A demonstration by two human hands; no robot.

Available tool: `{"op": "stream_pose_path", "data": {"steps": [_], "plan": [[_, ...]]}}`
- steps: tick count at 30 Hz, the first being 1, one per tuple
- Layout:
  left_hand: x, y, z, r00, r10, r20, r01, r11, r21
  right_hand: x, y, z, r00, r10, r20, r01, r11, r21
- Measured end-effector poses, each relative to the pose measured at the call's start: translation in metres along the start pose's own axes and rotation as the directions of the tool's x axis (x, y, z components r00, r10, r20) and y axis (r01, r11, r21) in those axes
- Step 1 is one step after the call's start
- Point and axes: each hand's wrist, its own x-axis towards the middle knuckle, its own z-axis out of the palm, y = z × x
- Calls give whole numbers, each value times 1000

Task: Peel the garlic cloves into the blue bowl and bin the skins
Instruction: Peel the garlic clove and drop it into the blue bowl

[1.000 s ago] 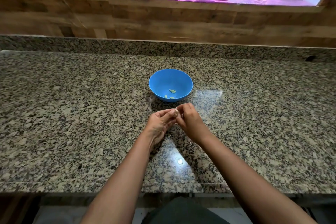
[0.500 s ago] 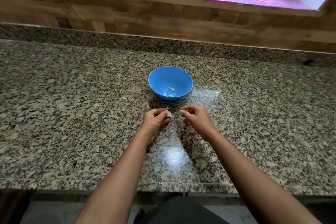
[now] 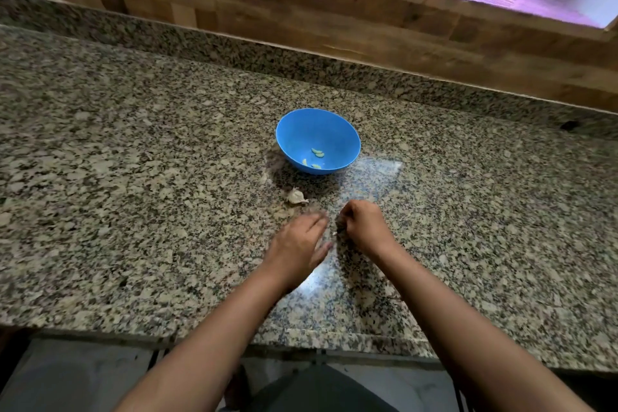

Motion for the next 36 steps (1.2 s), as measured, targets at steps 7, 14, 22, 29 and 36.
{"op": "stream_pose_path", "data": {"steps": [7,14,22,29,36], "plan": [[10,0,5,990,-40,133,12,978,207,-5,-2,-4,999,33,-27,-30,995,95],[9,0,5,993,-44,109,25,986,165,14,-10,-17,987,91,136,-94,995,16],[12,1,5,995,-96,25,97,995,-32,-12,7,3,996,64,-62,-49,974,221],[22,31,-10,894,-433,115,322,444,-836,-35,9,4,900,348,264,-303,63,951],[31,34,-14,874,-463,149,291,253,-923,-45,4,-2,934,236,270,-265,-53,963]]}}
